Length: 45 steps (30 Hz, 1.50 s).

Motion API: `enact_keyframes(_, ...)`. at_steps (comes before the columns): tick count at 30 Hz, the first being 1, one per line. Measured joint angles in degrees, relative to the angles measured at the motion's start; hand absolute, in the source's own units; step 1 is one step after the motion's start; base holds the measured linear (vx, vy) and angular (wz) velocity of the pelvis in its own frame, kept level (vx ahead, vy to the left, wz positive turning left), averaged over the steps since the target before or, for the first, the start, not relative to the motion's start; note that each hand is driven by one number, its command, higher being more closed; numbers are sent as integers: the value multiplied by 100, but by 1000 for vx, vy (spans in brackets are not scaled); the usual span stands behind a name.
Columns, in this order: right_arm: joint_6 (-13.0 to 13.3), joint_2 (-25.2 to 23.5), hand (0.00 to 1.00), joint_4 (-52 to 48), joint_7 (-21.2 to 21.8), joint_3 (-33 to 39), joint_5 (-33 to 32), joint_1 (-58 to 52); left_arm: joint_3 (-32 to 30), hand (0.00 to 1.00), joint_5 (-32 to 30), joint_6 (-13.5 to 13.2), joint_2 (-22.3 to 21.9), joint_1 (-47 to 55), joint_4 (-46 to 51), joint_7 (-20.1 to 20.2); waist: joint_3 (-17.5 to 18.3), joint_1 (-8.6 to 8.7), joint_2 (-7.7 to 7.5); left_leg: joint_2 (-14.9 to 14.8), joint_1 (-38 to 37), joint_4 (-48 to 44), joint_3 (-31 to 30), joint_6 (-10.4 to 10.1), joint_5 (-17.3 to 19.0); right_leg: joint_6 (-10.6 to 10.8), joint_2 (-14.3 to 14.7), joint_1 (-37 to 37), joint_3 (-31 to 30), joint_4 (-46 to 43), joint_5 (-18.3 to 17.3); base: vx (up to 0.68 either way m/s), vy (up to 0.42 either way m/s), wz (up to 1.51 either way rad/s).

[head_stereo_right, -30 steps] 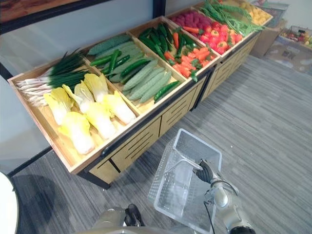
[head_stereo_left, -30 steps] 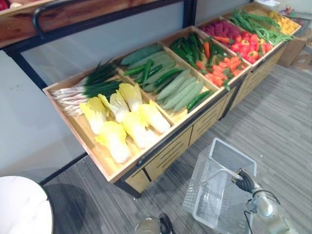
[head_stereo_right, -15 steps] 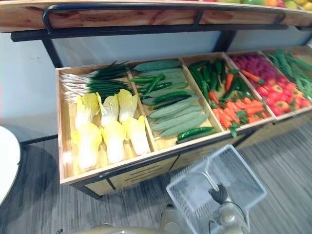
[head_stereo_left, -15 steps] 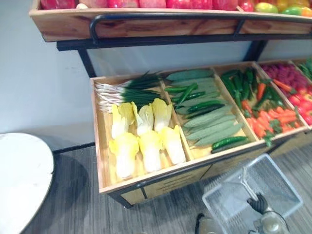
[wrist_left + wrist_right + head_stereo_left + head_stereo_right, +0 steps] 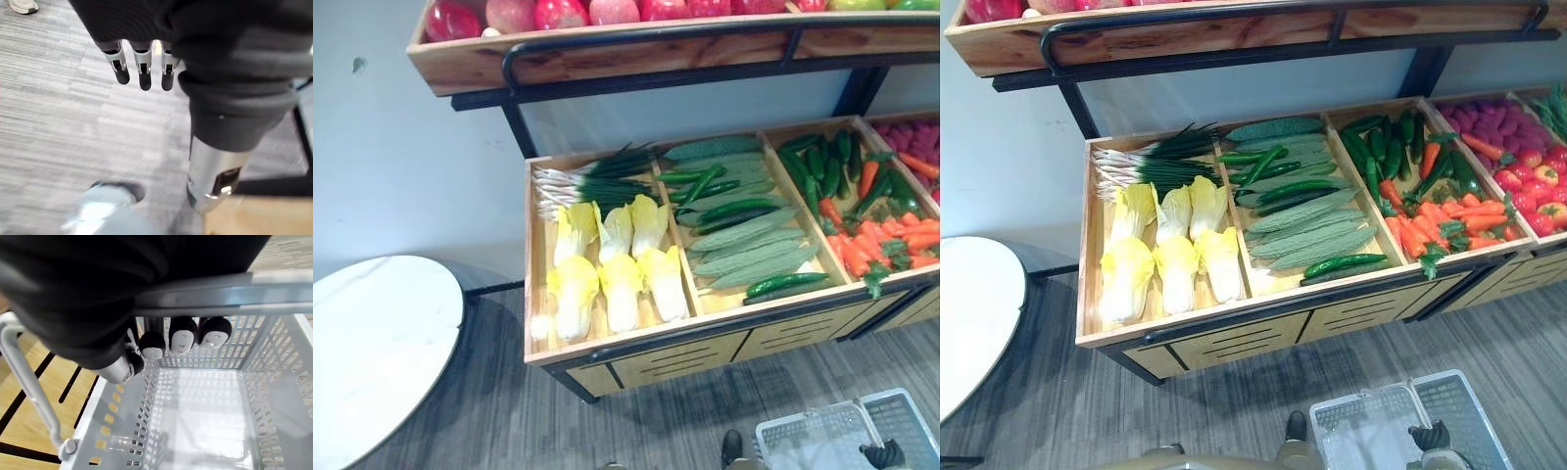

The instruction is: Pick vegetable in the basket

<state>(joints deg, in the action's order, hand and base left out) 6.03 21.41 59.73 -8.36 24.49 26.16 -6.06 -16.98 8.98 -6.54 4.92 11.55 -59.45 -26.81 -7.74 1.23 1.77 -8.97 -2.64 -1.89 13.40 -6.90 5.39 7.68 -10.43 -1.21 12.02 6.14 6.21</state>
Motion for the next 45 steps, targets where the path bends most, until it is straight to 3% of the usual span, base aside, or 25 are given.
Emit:
enact_keyframes(1,-6,-4,100,0,-10,-2,-31,-1,-87,0,4,-139,9,-20,187,-213,1,15,2,35,-2,20,-8,-11,-27,16,-34,7,0,0,45,36,85,20)
enact_keyframes(4,-46,-61,100,-48,-161,-4,-152,-71,-321,0,78,-1027,48,-76,1782,-1294,36,-11,39,112,-57,70,-126,-28,-58,50,-67,59,27,-2,103,76,35,7)
enact_keyframes(5,-47,-100,100,-67,-199,-5,-155,-81,-327,0,19,-1162,65,-108,2056,-1486,41,-11,44,117,-56,71,-168,-29,-70,59,-67,61,30,-4,136,110,6,6)
enact_keyframes(7,-66,-288,100,-99,-312,-5,-211,-102,-433,0,-518,-1741,97,-195,2844,-2299,52,-18,55,95,-60,75,-199,-29,-116,38,-38,64,63,-10,219,147,5,4)
enact_keyframes(10,-76,-471,100,-147,-319,-2,-253,-106,-755,0,-743,-2250,98,-309,3288,-2804,43,-20,30,45,-178,82,-290,-34,-119,38,14,177,152,-24,224,149,10,11)
enact_keyframes(12,-76,-493,100,-161,-312,-5,-253,-118,-879,0,-757,-2477,101,-297,3575,-2949,51,-52,13,16,-265,81,-298,-55,-103,19,39,271,184,-28,212,80,6,6)
enact_keyframes(14,-55,-511,100,-340,-312,-4,-262,-183,-929,0,-757,-2711,125,-293,4027,-3055,78,-148,-96,9,-262,78,-290,-35,-69,11,45,271,200,-28,205,19,3,1)
enact_keyframes(19,36,-643,100,-559,-313,-21,-248,-192,-850,0,-742,-2684,216,-273,4320,-2738,154,-158,-263,12,-259,31,-192,-26,-29,-27,35,267,176,-29,178,-47,-1,-7)
enact_keyframes(21,56,-682,100,-628,-314,-39,-244,-190,-498,0,-657,-2398,235,-304,4359,-2293,177,-135,-238,-13,-236,-33,-111,-55,50,-70,55,232,94,-20,144,-135,-29,-25)
enact_keyframes(23,54,-681,100,-640,-316,-41,-245,-187,-383,0,-467,-2244,235,-307,4358,-2098,195,-132,-224,-29,-240,-34,-72,-84,79,-71,72,211,64,-19,144,-70,-23,-18)
enact_keyframes(24,48,-679,100,-654,-315,-82,-245,-202,-279,0,-242,-2047,230,-305,4355,-1915,268,-131,-217,-53,-219,-29,2,-81,94,-70,101,141,6,-18,145,-34,-19,-18)
enact_keyframes(27,-2,-672,100,-654,-314,-189,-244,-224,-80,0,-220,-1709,228,-311,4345,-1688,334,-74,-233,-86,-144,-25,14,-103,84,-69,140,42,-11,-16,146,-1,-19,-8)
enact_keyframes(35,-88,-666,100,-658,-309,-268,-242,-187,467,0,-211,-1143,215,-350,4230,-1558,335,7,-247,-74,-237,-22,174,-97,89,11,155,-35,-210,-12,209,42,10,-11)
enact_keyframes(45,-191,-664,100,-682,-310,-323,-247,-188,777,0,-82,-904,228,-440,3930,-1558,333,22,-253,-72,-253,-144,313,-90,211,12,151,-58,-319,-11,209,-1,1,-7)
